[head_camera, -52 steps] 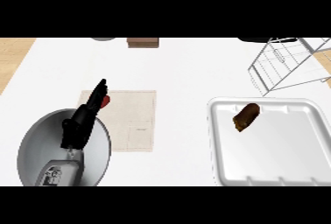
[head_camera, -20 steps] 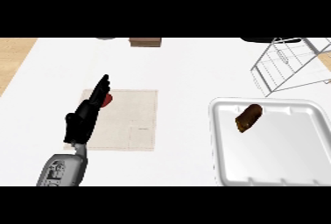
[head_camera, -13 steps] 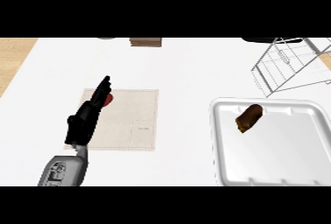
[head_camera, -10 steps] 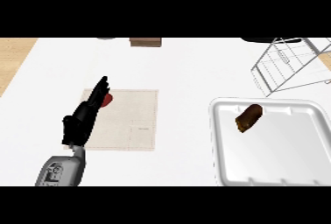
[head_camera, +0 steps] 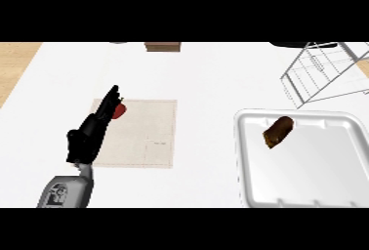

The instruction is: Pick the eggplant from the tray and place it in the tiered shelf

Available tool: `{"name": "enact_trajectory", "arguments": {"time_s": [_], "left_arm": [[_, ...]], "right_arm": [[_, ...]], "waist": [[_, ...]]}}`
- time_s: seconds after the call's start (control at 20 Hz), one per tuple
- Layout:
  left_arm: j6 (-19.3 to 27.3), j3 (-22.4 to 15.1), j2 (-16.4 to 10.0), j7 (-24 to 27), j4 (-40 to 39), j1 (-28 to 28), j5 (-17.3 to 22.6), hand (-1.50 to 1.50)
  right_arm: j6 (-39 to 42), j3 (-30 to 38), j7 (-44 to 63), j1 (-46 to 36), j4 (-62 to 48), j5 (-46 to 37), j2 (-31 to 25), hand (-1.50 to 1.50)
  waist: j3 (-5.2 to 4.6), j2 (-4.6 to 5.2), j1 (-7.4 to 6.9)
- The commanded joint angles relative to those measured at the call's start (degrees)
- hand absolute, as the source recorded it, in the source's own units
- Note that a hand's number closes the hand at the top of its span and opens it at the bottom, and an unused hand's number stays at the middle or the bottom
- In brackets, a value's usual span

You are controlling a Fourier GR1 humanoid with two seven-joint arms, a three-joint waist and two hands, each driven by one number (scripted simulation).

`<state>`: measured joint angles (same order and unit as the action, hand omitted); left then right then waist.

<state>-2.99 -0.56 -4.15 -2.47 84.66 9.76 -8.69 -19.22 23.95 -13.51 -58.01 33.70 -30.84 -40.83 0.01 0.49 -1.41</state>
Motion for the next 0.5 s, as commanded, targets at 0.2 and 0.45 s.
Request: {"name": "enact_trajectory", "arguments": {"time_s": [0.2,0.45], "left_arm": [[0.6,0.0,0.3,-1.9,-0.4,1.9,-0.5,0.0],[-0.3,1.0,-0.6,0.8,0.0,0.1,0.4,0.0]], "right_arm": [[-4.5,1.4,3.1,-1.5,-7.1,-1.0,-2.6,-1.5],[-1.0,4.4,0.4,-4.2,-8.7,3.9,-2.2,-1.5]], "waist": [[0.02,-0.18,0.44],[0.03,-0.15,0.15]]}}
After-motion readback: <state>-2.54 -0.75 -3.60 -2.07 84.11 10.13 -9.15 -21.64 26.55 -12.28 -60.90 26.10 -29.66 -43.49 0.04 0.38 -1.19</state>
